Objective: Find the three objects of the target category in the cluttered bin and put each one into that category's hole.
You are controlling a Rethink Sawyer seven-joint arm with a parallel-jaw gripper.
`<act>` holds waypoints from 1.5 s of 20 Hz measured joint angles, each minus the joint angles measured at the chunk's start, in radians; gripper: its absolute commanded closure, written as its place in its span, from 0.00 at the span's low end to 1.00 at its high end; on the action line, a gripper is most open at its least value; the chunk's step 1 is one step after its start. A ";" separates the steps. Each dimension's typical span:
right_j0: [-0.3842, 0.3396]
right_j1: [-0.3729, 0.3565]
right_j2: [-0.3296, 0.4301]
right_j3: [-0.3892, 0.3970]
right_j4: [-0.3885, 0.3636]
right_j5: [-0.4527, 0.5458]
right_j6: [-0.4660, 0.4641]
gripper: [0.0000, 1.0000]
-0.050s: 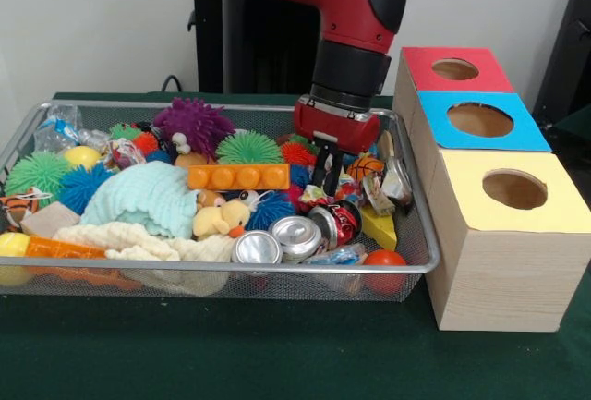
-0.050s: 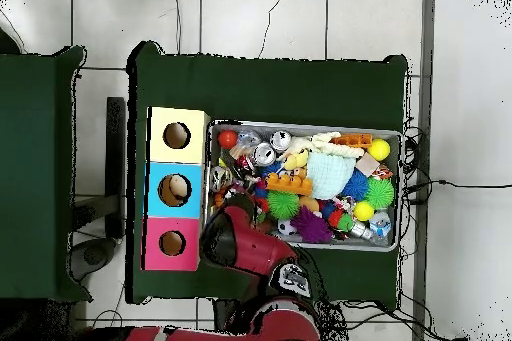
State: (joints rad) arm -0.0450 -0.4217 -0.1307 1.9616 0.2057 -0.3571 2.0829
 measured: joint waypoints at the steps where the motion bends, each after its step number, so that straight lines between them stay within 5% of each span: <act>1: 0.002 -0.005 0.000 0.000 0.001 0.003 0.000 1.00; 6: 0.037 -0.055 -0.015 0.000 0.028 0.081 0.000 1.00; 16: 0.114 -0.230 -0.089 0.001 0.060 0.387 0.000 1.00; 30: 0.143 -0.316 -0.113 -0.006 0.060 0.457 0.000 1.00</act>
State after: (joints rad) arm 0.0981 -0.7377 -0.2436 1.9554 0.2654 0.1003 2.0829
